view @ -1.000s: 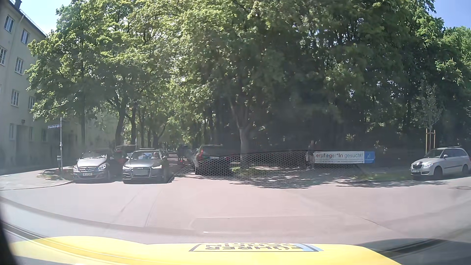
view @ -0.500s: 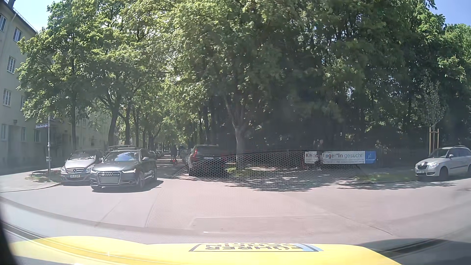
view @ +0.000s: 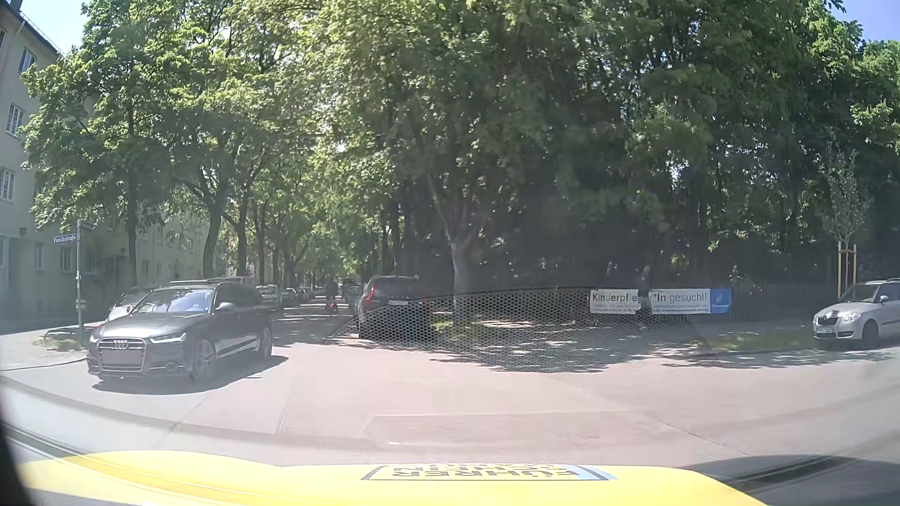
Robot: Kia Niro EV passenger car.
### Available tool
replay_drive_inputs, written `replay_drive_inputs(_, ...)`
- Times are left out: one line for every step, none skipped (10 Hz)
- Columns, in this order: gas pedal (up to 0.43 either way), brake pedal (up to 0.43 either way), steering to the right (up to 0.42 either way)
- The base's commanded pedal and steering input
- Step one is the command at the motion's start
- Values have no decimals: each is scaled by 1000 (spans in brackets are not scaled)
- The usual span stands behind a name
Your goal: Follow the waypoints while adhering to traffic rules and regulations
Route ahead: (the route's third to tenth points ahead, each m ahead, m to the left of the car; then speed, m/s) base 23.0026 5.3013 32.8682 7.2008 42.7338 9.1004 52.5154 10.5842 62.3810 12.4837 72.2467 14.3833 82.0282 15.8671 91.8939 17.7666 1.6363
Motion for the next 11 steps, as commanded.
replay_drive_inputs(0, 0, -90)
replay_drive_inputs(0, 0, -118)
replay_drive_inputs(0, 0, -144)
replay_drive_inputs(0, 0, -172)
replay_drive_inputs(0, 0, -196)
replay_drive_inputs(20, 0, -221)
replay_drive_inputs(47, 0, -234)
replay_drive_inputs(59, 0, -242)
replay_drive_inputs(67, 0, -243)
replay_drive_inputs(67, 0, -243)
replay_drive_inputs(79, 0, -243)
